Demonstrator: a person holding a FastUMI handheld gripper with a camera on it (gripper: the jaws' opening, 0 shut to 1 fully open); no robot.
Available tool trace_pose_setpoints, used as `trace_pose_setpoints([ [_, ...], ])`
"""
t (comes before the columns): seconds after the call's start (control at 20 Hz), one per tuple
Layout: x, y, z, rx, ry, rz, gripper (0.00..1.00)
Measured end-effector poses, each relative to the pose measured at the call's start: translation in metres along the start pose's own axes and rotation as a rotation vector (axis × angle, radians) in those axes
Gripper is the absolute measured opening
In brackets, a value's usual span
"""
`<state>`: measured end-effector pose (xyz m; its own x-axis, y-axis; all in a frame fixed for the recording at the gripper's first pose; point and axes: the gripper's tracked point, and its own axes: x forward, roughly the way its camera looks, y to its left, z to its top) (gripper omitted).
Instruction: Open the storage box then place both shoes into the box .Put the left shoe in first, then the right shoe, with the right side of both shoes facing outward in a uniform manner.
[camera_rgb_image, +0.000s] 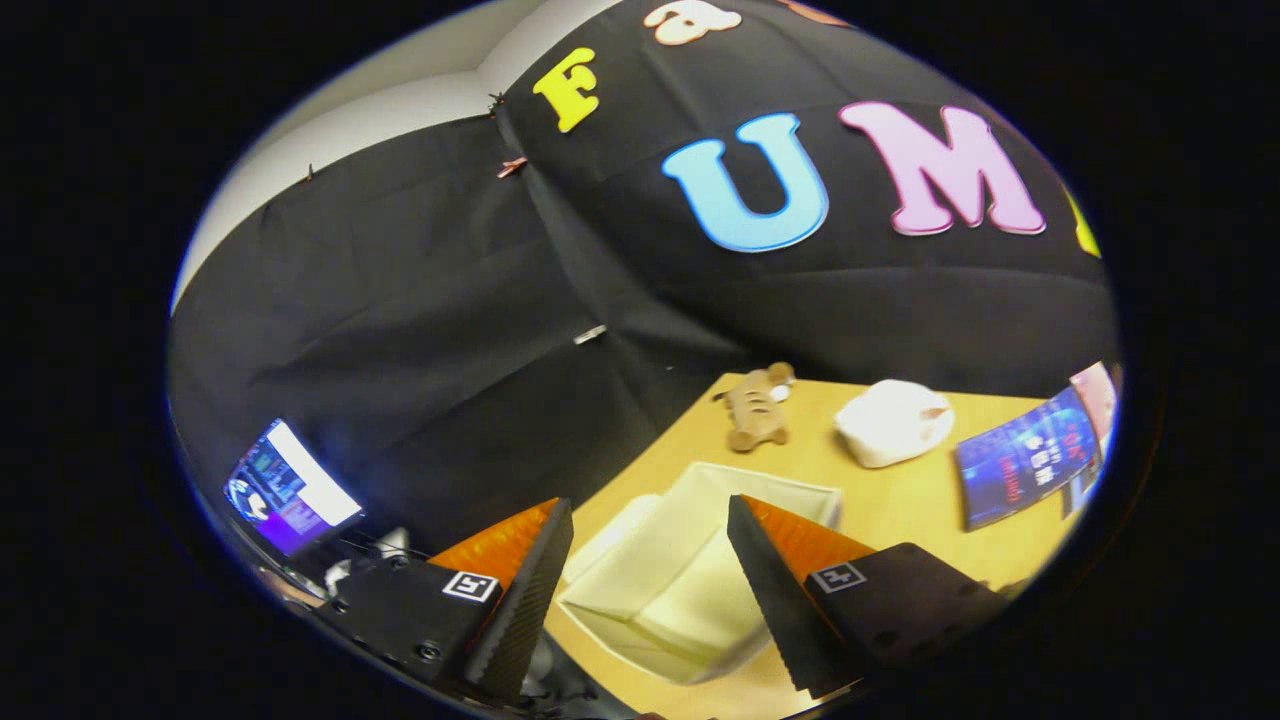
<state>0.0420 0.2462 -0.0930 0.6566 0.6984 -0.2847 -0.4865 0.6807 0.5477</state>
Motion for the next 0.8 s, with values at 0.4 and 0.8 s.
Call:
trace_pose_setpoints([
  [0.4,-0.097,-0.132,-0.073,-0.053,0.051,-0.376,0.98],
  [0.8,-0.131,-0.224,-0.19,-0.05,0.246,-0.6,0.94],
])
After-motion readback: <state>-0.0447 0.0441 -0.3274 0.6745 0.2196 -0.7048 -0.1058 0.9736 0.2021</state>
